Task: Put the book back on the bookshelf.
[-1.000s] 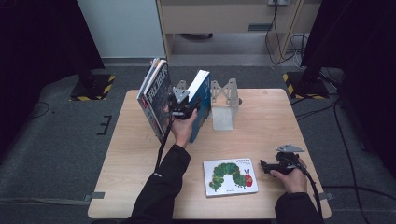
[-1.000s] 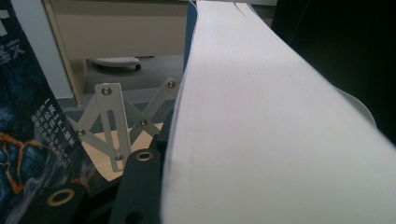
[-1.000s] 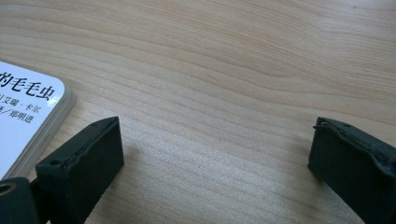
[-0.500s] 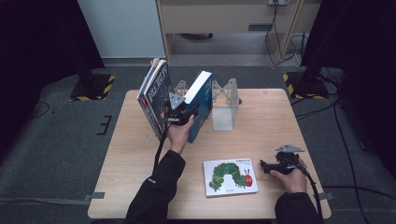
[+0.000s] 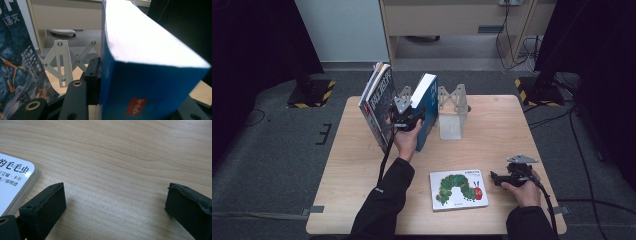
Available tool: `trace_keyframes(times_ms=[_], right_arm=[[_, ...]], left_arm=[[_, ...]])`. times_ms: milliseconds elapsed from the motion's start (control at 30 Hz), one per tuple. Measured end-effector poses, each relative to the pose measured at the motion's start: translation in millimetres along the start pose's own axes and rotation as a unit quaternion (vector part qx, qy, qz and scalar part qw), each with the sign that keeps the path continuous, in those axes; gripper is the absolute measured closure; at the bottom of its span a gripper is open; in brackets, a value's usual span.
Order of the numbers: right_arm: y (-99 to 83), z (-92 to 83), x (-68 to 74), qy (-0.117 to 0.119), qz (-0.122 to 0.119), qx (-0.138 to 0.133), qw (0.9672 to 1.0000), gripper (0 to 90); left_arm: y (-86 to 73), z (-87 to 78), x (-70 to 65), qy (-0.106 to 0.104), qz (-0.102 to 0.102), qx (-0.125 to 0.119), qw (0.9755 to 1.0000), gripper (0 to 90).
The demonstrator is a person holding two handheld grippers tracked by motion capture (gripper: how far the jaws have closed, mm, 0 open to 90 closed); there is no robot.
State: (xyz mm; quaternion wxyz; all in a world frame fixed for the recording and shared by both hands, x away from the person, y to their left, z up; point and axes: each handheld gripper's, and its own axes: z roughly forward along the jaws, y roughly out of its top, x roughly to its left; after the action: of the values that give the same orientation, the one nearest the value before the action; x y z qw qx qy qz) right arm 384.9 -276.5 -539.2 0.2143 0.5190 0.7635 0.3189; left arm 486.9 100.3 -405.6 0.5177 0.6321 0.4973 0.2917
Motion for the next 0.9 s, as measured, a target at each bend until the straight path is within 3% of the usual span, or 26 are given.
trace_keyframes(times_ms=[200, 300, 400, 500, 600, 900], right_arm=[[0.0, 0.1, 0.3, -0.001, 0.001, 0.0, 1.0, 3.2], [0.0, 0.1, 0.1, -0.001, 0.0, -0.001, 1.0, 3.2], [0.0, 0.0, 0.3, -0.001, 0.001, -0.001, 1.0, 3.2], [-0.1, -0.1, 0.6, -0.001, 0.001, -0.001, 1.0, 3.2], [-0.1, -0.1, 0.7, -0.001, 0.0, -0.001, 1.0, 3.3], [-0.1, -0.1, 0.7, -0.001, 0.0, -0.001, 1.0, 3.2]], left_arm=[[-2.2, -0.3, 1.0, -0.01, 0.003, -0.005, 0.9999, 55.2], [-7.0, -7.4, 1.7, -0.025, -0.004, -0.007, 0.9997, 53.6], [-11.1, -14.9, 1.2, -0.026, 0.004, -0.009, 0.9996, 52.8], [-13.2, -17.4, 4.2, -0.03, -0.003, -0.012, 0.9995, 53.6], [-11.9, -17.2, 1.7, -0.023, 0.012, -0.007, 0.9996, 56.4], [-8.1, -11.0, -3.8, -0.014, 0.014, -0.001, 0.9998, 57.5]])
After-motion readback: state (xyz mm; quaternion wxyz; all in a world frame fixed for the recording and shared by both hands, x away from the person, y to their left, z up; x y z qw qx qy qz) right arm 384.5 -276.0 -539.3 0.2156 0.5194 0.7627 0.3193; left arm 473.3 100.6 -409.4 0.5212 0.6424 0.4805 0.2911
